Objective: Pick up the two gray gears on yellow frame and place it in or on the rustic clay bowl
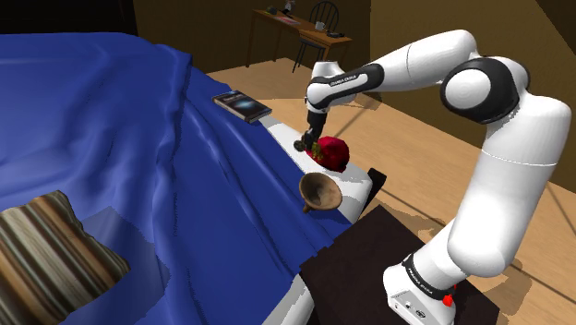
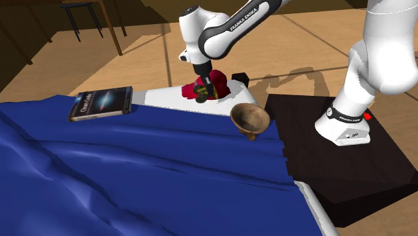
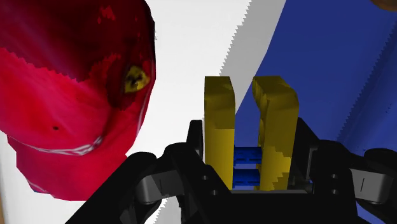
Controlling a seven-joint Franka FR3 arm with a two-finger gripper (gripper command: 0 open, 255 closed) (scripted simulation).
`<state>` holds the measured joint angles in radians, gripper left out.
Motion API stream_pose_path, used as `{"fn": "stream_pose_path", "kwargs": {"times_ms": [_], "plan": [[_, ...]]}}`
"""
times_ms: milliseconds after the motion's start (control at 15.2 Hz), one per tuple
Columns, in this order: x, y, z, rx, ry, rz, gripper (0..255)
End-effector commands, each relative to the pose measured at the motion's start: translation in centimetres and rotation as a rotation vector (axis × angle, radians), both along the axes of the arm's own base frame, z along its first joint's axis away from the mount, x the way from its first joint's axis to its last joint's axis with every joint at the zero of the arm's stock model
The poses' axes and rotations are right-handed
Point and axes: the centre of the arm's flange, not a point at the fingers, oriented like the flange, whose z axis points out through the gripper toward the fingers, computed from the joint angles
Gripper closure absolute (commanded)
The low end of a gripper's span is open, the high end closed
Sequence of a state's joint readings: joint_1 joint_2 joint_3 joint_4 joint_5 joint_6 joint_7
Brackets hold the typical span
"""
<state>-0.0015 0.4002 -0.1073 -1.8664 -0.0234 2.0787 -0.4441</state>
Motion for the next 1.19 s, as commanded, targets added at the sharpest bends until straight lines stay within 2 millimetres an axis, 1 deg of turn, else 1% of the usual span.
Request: {"fn": "stream_pose_path", "kwargs": {"times_ms": [0, 792, 858, 1122], "plan": [[0.0, 0.0, 1.2, 0.000, 0.000, 0.000, 255], [0.0, 0.0, 7.5, 0.000, 0.000, 0.000, 255], [-0.1, 0.0, 7.8, 0.000, 0.000, 0.000, 255], [-4.6, 2.6, 8.1, 0.000, 0.000, 0.000, 255]]}}
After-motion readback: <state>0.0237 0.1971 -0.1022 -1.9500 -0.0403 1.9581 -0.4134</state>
